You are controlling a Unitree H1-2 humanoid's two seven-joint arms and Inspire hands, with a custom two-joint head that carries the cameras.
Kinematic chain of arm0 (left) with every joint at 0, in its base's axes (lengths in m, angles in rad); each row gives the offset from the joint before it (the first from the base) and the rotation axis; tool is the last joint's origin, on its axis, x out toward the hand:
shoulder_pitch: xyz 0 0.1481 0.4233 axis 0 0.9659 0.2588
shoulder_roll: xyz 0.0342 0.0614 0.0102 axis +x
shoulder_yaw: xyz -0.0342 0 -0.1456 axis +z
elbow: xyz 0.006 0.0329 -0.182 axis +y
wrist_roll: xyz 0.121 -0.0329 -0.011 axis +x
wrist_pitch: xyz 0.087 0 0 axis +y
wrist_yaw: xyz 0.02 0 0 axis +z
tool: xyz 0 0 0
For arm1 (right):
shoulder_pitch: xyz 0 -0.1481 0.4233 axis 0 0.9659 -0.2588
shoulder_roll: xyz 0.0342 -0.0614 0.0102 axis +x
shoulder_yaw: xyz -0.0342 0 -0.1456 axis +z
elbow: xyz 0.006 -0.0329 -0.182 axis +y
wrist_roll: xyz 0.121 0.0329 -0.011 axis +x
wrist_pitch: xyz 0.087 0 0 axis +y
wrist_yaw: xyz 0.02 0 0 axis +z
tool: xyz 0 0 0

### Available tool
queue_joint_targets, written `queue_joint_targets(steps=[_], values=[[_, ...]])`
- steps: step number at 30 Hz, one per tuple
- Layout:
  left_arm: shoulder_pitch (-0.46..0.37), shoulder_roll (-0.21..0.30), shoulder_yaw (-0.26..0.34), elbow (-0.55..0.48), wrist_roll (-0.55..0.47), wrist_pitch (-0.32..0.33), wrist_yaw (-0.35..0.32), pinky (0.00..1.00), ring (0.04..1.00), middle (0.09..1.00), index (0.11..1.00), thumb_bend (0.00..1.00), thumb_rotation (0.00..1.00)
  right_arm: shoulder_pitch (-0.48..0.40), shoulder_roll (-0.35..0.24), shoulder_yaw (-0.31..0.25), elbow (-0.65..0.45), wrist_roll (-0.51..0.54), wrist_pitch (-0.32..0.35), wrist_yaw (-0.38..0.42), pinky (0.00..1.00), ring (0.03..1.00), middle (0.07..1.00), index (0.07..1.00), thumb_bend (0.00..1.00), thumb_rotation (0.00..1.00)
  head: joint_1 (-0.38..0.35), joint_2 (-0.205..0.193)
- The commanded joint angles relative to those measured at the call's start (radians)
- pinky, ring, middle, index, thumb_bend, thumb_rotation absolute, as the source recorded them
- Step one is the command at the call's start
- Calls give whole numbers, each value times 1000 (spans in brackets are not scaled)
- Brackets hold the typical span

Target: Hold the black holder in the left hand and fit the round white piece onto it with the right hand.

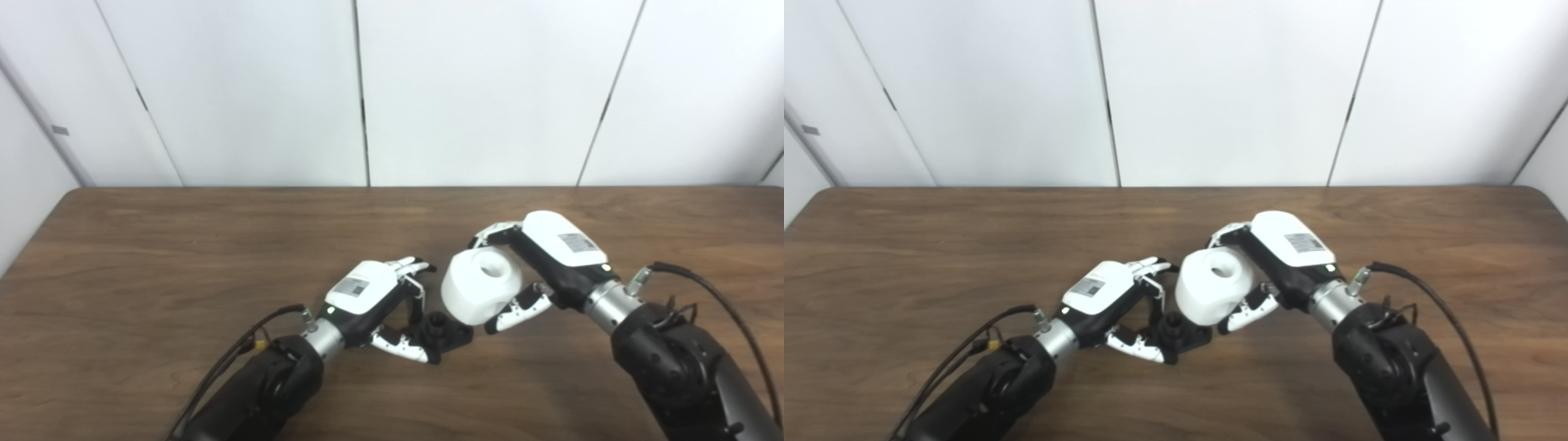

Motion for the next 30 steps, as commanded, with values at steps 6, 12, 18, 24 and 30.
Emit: queue_joint_targets(steps=[6, 12, 18, 24, 30], values=[[51, -11, -72, 56, 65, 32, -87, 896, 948, 909, 485, 524, 68, -75, 18, 7, 18, -9, -57, -6, 772, 765, 722, 480, 521, 144, 7, 6], [51, -12, -77, 51, 73, 39, -89, 883, 947, 910, 485, 524, 70, -94, 28, 15, 31, -14, -70, -4, 759, 754, 721, 480, 521, 144, 8, 10], [52, -12, -75, 48, 68, 41, -92, 908, 955, 912, 485, 524, 70, -107, 40, 22, 34, -21, -73, 9, 760, 752, 724, 480, 521, 144, 9, 17], [53, -10, -77, 37, 69, 50, -96, 901, 951, 910, 485, 524, 70, -117, 29, 36, 46, -32, -100, 18, 743, 748, 722, 481, 521, 143, 10, 24], [54, -6, -77, 23, 61, 61, -103, 905, 950, 912, 485, 524, 70, -114, 14, 47, 59, -30, -131, 41, 747, 749, 723, 480, 522, 143, 11, 35]])
